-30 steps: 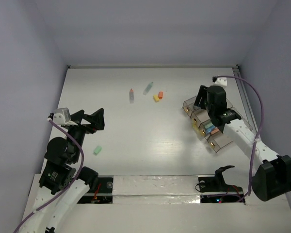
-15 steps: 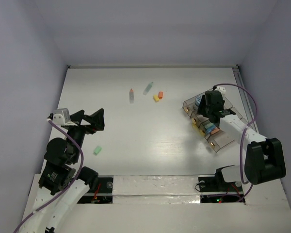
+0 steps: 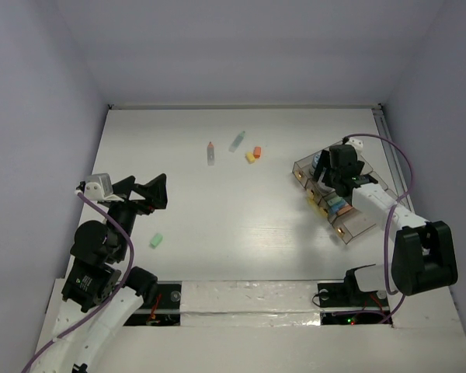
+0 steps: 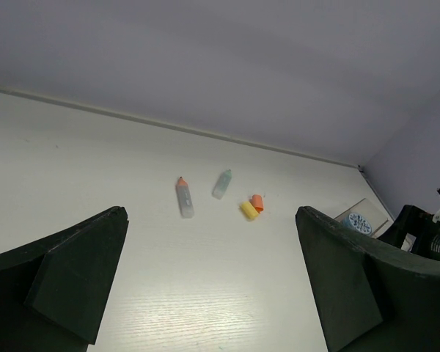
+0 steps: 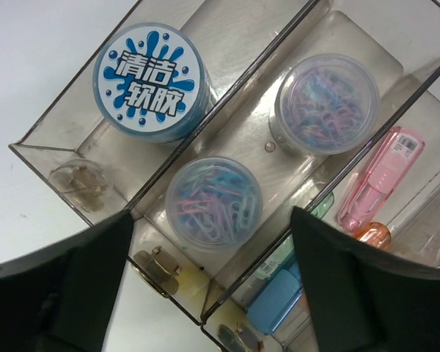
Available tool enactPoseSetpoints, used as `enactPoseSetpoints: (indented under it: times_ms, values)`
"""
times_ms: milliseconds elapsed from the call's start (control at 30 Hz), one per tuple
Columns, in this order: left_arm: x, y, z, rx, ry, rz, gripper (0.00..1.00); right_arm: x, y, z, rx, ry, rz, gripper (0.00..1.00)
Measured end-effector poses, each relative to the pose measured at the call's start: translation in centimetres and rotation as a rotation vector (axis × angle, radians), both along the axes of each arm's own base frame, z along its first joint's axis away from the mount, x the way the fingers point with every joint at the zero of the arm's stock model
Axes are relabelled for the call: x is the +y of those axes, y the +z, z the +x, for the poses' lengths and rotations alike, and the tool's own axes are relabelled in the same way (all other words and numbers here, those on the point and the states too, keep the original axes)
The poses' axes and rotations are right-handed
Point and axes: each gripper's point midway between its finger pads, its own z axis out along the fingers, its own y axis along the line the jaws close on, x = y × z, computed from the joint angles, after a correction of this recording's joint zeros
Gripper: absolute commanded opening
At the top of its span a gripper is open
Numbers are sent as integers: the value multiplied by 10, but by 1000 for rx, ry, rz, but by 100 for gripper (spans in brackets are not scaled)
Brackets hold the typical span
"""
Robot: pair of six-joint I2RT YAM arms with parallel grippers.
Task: Sort the stationery into containers
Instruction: Place the stationery in the storage box, then move the pen cap to the center of the board.
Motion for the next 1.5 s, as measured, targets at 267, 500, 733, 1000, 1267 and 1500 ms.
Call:
enactPoseSetpoints:
  times_ms: [267,500,733,1000,1267,1500]
  values:
    - [0,-1,1,3,0,1,99,8,15,3,-46,57,16,100]
    - [-7,-12,14,56,3,29,99,96,80,19,-256,364,111,43]
    - [-10,-29,30,130,24,47,99,310,76,-1,-275,1053,258,22]
    - [-4,25,33,98,64,4,99,447,2,-106,-78,1618,425,73]
    - [12,89,12,-35,93,-79,99,521,-2,-168,-122,1828,386,92]
    - [15,84,7,-24,92,-77,99,558,-46,-187,-131,1793,180,100]
